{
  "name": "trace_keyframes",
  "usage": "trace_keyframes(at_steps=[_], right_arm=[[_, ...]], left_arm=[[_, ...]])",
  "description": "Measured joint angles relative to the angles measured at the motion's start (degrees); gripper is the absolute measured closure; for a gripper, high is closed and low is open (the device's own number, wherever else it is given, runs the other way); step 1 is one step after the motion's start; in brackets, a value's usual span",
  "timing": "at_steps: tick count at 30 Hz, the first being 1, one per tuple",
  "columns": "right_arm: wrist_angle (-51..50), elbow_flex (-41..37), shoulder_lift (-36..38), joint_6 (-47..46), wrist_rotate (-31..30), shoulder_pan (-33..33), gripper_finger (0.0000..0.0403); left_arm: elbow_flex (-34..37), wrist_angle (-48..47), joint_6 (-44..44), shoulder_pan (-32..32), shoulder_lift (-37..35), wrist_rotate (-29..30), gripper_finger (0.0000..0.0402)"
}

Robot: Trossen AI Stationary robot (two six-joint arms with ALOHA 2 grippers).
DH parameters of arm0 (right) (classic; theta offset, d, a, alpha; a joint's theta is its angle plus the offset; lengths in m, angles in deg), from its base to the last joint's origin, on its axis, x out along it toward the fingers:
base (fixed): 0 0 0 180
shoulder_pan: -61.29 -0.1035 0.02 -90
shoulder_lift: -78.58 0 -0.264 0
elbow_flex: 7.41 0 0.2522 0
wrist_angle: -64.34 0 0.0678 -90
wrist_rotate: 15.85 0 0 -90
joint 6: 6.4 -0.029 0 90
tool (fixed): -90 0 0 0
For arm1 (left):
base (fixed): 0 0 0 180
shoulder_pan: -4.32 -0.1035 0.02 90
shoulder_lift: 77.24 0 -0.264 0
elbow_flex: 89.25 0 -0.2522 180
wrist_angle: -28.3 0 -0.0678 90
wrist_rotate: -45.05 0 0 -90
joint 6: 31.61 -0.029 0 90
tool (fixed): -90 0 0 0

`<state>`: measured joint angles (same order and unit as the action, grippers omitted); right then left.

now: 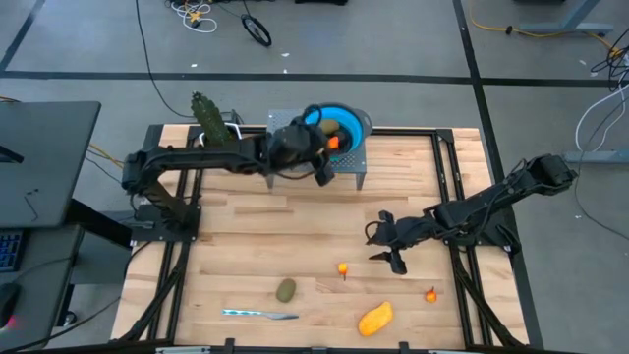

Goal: Pick & Place Fruit
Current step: Put the orange peach in the blue strainer bowl on the shelf

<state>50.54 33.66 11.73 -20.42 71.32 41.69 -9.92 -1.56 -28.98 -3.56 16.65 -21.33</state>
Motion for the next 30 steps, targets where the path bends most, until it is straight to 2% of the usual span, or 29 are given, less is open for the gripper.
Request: trace_keyframes(at_steps=[8,16,30], right_arm=[[8.50,0.00,0.00,4.45,-2.63,0.09,0.0183],[12.57,0.00,0.00,5.68,-5.18,0.17,0.0183],[12.75,0.00,0.00,5.97,-5.11,0.15,0.0183]], left_arm=[[5.03,8.12,-0.48,-4.61,-0.02,-0.39,0.0278],[7.46,10.63,1.25,-6.41,0.00,-0.88,0.0258],[7.56,10.68,1.22,-5.98,-0.83,-0.27,0.0151]])
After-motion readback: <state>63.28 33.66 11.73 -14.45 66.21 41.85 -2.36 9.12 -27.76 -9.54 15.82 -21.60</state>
